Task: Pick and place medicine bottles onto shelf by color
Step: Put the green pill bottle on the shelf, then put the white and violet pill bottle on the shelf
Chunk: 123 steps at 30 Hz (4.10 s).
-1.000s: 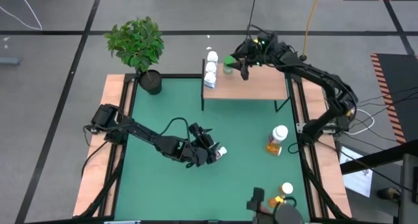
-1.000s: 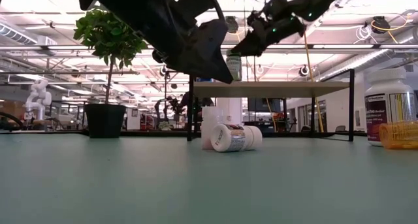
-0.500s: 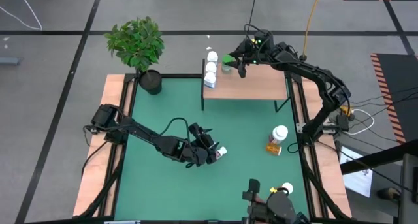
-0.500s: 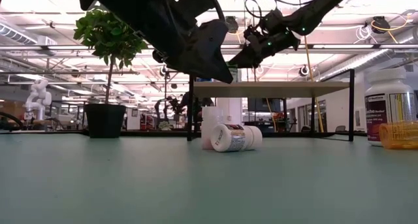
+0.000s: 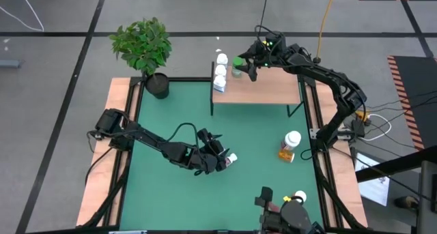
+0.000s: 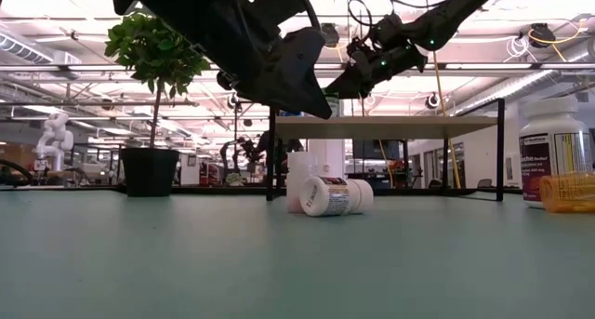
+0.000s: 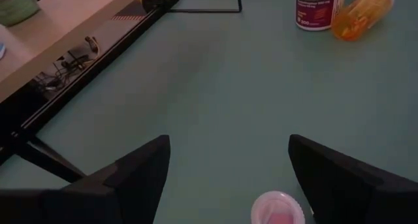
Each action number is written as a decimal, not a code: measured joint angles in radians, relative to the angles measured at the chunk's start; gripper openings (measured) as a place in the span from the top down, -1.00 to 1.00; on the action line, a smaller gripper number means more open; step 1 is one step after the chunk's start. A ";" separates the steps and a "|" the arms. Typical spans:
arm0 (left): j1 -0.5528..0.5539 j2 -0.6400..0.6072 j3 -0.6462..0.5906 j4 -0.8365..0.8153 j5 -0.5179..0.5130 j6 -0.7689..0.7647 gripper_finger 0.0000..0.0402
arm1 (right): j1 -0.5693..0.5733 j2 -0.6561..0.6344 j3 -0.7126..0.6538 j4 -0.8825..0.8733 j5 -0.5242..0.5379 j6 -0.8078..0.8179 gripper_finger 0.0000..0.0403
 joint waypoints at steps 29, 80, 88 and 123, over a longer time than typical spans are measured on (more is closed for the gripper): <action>-0.041 0.001 0.000 -0.010 0.000 -0.094 -0.58 | 0.348 -0.453 -0.223 -0.190 0.184 -0.130 -0.34; 0.015 0.001 0.001 0.210 0.336 0.253 -0.58 | 1.183 -0.596 -0.791 0.054 0.761 0.542 -0.34; 0.057 0.001 0.001 0.299 0.451 0.361 -0.58 | 1.278 -0.596 -0.791 0.084 0.813 0.610 -0.34; 0.186 0.317 0.166 0.525 0.814 0.472 -0.58 | 1.519 -0.874 -0.524 -0.527 1.247 0.898 -0.08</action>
